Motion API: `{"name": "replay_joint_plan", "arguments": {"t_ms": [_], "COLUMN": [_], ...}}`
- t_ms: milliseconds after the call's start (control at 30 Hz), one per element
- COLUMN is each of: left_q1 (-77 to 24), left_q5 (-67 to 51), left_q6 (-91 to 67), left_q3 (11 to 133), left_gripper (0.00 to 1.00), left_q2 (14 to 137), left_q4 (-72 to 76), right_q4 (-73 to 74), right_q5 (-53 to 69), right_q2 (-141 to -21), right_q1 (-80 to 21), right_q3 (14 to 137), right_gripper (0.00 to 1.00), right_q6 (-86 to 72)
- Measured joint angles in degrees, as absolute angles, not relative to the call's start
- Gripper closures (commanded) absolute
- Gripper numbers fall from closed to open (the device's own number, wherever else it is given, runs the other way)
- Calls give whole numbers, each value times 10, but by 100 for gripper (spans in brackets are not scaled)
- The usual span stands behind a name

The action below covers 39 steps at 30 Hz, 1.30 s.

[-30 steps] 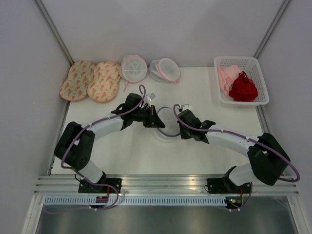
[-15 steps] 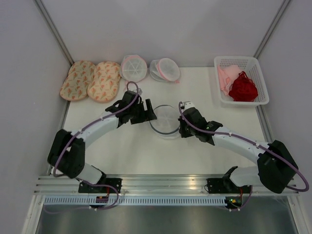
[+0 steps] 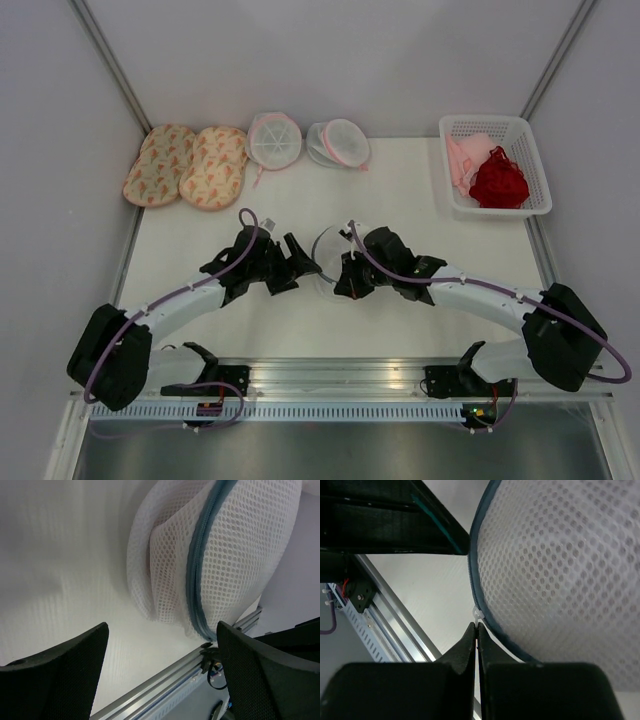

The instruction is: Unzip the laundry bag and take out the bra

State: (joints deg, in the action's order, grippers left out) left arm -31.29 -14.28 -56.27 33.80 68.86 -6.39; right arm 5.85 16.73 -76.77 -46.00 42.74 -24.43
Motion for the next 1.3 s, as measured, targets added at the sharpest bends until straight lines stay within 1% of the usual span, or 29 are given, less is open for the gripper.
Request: {"name": "replay_joint_plan", "arguments": {"t_ms": [233, 333, 367, 433, 467, 533, 567, 633, 667, 833, 1100, 1200, 1233, 1267, 1300], "left_q1": [-317, -323, -325, -327, -328, -328, -328, -328, -328, -330, -332, -332, -332, -332, -332], "left_q5": [-180, -178, -178, -179, -180, -182, -183, -184, -184, -176, -138, -138, -138, -138, -136], "left_q6": [-635, -652, -655, -662, -664, -667, -668, -668, -667, -663, -646, -640, -637, -634, -629], "left_q3": [331, 320, 318, 317, 317, 317, 317, 317, 317, 317, 317, 317, 317, 317, 315], "left_gripper": [9, 16, 26, 40, 56, 71, 84, 95, 98, 98, 98, 81, 59, 47, 39], "left_q2": [742, 742, 744, 753, 762, 779, 790, 802, 803, 785, 719, 717, 715, 713, 707], "left_q4": [72, 123, 132, 149, 156, 168, 173, 175, 174, 159, 123, 116, 111, 105, 97], "right_q4": [50, 50, 51, 51, 51, 52, 53, 60, 68, 124, 220, 241, 246, 248, 254], "right_q5": [172, 172, 172, 172, 171, 171, 169, 162, 153, 93, -53, -88, -98, -107, -118], "right_q2": [-775, -775, -775, -775, -775, -773, -773, -771, -769, -765, -767, -770, -772, -773, -776], "right_q1": [-476, -481, -482, -482, -482, -482, -482, -482, -482, -483, -486, -486, -486, -486, -486], "right_q3": [427, 427, 427, 427, 427, 427, 427, 428, 428, 442, 464, 464, 464, 465, 465], "right_gripper": [100, 100, 100, 100, 99, 100, 99, 100, 100, 100, 100, 100, 100, 100, 99], "right_q6": [-248, -248, -248, -248, -248, -248, -248, -247, -246, -242, -249, -252, -252, -253, -252]}}
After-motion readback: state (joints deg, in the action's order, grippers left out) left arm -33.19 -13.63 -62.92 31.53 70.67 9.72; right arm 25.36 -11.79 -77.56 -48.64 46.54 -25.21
